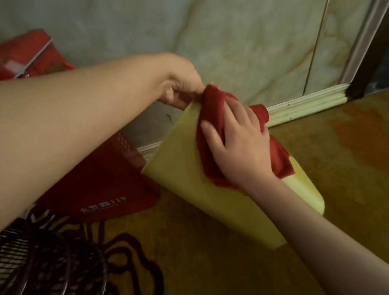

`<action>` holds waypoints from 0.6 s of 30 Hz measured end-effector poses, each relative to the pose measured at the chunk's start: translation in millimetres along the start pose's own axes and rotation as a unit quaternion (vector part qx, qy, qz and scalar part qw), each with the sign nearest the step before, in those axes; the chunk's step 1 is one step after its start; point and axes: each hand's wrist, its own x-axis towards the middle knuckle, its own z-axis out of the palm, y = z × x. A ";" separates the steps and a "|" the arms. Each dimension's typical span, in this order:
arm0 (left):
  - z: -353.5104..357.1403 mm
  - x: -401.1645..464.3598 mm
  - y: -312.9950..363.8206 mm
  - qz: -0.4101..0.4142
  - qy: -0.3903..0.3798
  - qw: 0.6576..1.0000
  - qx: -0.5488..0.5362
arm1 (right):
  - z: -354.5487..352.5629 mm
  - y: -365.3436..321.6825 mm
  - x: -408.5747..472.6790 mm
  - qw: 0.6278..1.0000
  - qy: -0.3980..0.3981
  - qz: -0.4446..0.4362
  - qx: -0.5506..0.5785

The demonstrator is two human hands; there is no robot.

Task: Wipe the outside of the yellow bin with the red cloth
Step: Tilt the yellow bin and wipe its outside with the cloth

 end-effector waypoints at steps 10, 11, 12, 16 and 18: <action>16.6 -44.0 -78.7 0.115 0.069 0.988 -0.079 | -24.8 120.1 -15.2 0.997 0.028 0.028 -0.066; 19.8 -42.5 -78.1 0.121 0.078 0.987 -0.073 | -27.8 123.4 -14.0 0.997 0.033 0.040 -0.053; 21.0 -40.5 -75.1 0.125 0.086 0.986 -0.066 | -29.4 123.6 -14.3 0.997 0.044 0.057 -0.040; 19.0 -33.8 -63.8 0.144 0.114 0.982 -0.046 | -22.3 84.4 -8.5 0.994 0.083 0.070 -0.011; 22.2 -33.8 -57.3 0.173 0.086 0.979 -0.061 | -17.2 47.1 13.6 0.995 0.097 0.036 -0.001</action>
